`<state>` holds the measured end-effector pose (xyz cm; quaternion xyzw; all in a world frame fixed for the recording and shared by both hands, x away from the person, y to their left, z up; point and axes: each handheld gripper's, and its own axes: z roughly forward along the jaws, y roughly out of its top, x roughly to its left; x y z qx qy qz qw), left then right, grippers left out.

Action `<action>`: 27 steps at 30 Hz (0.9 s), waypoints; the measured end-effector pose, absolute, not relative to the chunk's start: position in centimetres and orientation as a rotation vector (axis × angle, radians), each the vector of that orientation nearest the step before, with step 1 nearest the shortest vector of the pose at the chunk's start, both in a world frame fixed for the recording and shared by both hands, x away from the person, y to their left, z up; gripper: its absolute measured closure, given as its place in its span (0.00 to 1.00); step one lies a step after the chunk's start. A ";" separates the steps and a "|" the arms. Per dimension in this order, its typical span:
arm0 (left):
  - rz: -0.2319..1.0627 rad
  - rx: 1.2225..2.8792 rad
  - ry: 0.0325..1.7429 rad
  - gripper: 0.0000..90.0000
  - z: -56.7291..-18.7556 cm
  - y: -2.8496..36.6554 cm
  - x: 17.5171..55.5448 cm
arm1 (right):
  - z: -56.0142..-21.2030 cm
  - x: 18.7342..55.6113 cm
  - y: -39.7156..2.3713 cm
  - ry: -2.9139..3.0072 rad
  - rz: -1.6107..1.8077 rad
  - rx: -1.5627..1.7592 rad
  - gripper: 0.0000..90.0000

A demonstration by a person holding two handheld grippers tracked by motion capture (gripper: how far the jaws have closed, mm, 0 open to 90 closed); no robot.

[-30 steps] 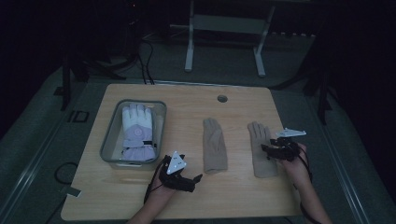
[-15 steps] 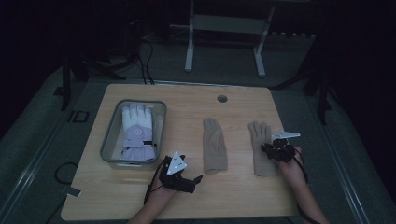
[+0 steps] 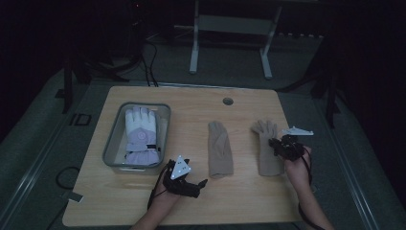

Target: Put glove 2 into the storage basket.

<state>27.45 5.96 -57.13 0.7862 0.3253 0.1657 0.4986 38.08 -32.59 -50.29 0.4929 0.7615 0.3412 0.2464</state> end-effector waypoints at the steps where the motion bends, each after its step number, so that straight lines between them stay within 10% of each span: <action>1: 0.401 1.901 0.786 0.02 -57.1 6.0 27.4 | -49.8 38.0 -32.4 2.067 0.945 1.345 0.91; 27: 0.414 1.895 0.787 0.02 -56.9 6.1 27.4 | -44.8 37.1 -23.2 2.054 1.110 1.252 0.91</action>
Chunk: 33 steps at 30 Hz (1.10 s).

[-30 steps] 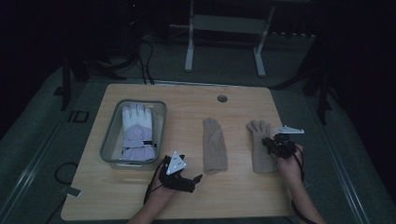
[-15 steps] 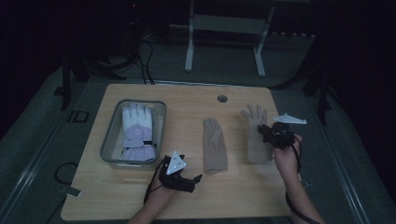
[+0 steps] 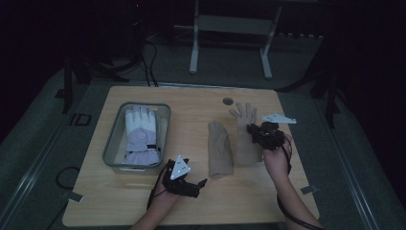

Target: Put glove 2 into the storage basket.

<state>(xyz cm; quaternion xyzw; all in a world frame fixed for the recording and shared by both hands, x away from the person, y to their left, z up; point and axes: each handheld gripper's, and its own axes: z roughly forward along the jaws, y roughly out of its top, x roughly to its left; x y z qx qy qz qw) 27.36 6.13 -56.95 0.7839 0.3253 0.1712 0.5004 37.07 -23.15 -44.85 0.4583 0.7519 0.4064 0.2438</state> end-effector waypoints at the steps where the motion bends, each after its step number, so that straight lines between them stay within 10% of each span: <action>1: 0.416 1.895 0.784 0.02 -56.9 6.1 27.4 | -44.9 37.1 -22.7 2.060 1.112 1.249 0.91; 33: 0.407 1.898 0.773 0.02 -56.9 6.2 27.3 | -53.6 39.3 -16.2 2.230 0.988 1.390 0.86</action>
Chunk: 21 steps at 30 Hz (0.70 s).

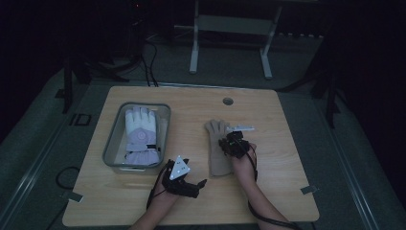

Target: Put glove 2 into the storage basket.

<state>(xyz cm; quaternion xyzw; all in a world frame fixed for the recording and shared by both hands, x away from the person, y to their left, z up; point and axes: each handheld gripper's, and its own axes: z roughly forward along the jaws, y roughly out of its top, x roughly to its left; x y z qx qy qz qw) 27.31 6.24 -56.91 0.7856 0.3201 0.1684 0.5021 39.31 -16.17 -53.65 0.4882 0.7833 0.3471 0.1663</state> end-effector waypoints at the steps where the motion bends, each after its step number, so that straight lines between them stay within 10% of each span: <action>1: 0.404 1.898 0.773 0.02 -56.9 6.2 27.3 | -53.9 39.3 -16.1 2.234 0.976 1.388 0.85; 9: 0.401 1.890 0.775 0.02 -56.9 6.2 27.3 | -54.3 39.6 -16.1 2.256 0.966 1.370 0.77; 21: 0.339 1.910 0.742 0.02 -57.1 5.7 27.6 | -51.7 39.2 -17.6 2.318 1.059 1.304 0.31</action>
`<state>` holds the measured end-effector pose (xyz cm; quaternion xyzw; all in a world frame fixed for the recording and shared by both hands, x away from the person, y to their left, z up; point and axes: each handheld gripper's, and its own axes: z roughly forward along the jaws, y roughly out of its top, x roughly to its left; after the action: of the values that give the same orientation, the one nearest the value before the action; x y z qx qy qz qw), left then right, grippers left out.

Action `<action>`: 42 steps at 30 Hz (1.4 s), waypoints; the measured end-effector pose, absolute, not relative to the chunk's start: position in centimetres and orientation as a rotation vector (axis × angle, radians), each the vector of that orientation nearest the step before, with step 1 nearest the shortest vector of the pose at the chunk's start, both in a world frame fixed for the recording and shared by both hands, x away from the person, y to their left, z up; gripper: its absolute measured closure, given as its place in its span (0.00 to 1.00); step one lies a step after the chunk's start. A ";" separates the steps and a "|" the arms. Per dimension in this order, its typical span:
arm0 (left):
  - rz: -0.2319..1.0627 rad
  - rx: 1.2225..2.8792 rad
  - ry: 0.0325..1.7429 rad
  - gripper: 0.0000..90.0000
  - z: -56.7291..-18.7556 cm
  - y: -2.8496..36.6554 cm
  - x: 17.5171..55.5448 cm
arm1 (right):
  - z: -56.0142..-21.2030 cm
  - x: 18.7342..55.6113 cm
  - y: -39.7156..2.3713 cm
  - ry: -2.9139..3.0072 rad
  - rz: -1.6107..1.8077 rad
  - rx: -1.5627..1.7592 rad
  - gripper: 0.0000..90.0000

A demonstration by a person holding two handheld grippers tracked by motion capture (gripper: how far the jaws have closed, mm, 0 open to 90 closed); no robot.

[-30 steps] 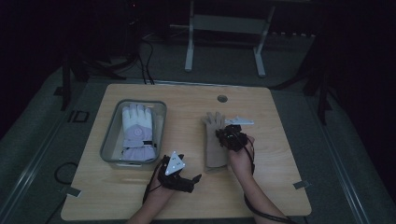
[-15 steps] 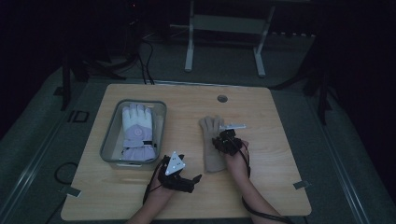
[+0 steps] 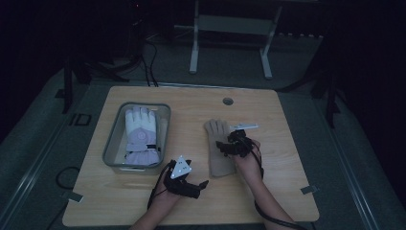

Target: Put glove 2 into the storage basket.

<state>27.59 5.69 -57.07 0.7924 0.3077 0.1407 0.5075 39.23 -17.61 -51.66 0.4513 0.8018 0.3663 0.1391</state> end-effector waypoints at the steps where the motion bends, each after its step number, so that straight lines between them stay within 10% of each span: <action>1: 0.338 1.913 0.741 0.02 -57.1 5.6 27.6 | -51.4 39.2 -17.9 2.339 1.068 1.299 0.27; 8: 0.301 1.929 0.751 0.02 -57.0 5.1 28.3 | -50.2 39.2 -19.5 2.364 1.140 1.266 0.14; 42: 0.288 2.205 0.484 0.07 -53.7 -1.5 31.6 | -50.3 45.5 -21.7 2.393 1.211 1.340 0.24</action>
<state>31.56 -1.51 -53.69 0.8794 0.1931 0.1150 0.4197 45.53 -21.74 -50.26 0.4459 0.7960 0.4029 0.0718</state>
